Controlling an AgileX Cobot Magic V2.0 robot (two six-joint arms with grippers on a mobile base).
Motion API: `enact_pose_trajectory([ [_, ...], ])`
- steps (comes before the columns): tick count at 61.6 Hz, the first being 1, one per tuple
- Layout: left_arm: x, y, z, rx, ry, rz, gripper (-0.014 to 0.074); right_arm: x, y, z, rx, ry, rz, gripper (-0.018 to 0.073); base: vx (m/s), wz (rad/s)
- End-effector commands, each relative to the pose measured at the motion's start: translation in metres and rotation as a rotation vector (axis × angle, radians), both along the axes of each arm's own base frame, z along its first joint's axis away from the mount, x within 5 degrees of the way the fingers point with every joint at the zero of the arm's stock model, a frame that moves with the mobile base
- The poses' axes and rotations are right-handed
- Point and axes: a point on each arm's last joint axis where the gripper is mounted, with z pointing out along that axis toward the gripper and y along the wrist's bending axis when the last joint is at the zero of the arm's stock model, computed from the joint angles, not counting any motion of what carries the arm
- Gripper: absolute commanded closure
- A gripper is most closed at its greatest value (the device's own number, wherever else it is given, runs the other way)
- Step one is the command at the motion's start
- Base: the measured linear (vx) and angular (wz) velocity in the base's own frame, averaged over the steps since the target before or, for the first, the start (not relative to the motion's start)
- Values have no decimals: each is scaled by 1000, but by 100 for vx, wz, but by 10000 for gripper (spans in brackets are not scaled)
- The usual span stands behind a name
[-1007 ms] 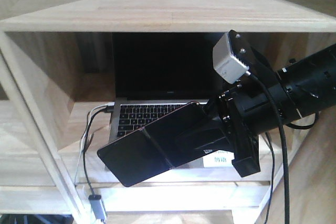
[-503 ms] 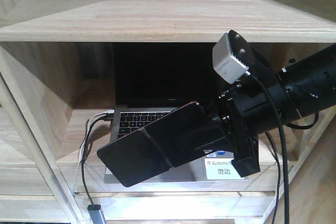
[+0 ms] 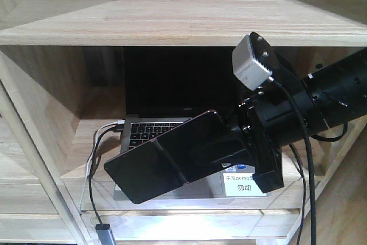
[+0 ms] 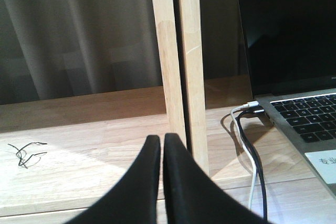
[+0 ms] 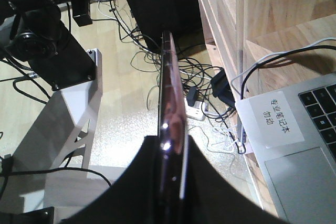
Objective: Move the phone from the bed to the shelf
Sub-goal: 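Approach the shelf above the laptop with the phone held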
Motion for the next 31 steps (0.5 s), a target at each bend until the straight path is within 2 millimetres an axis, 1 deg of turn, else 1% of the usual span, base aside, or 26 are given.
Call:
enact_pose_trajectory([
  [1, -1, 0, 15, -17, -98, 3, 595, -11, 3, 23, 110, -2, 39, 562, 0, 0],
  [31, -1, 0, 15, -17, -98, 3, 595, -12, 4, 25, 133, 17, 38, 562, 0, 0],
])
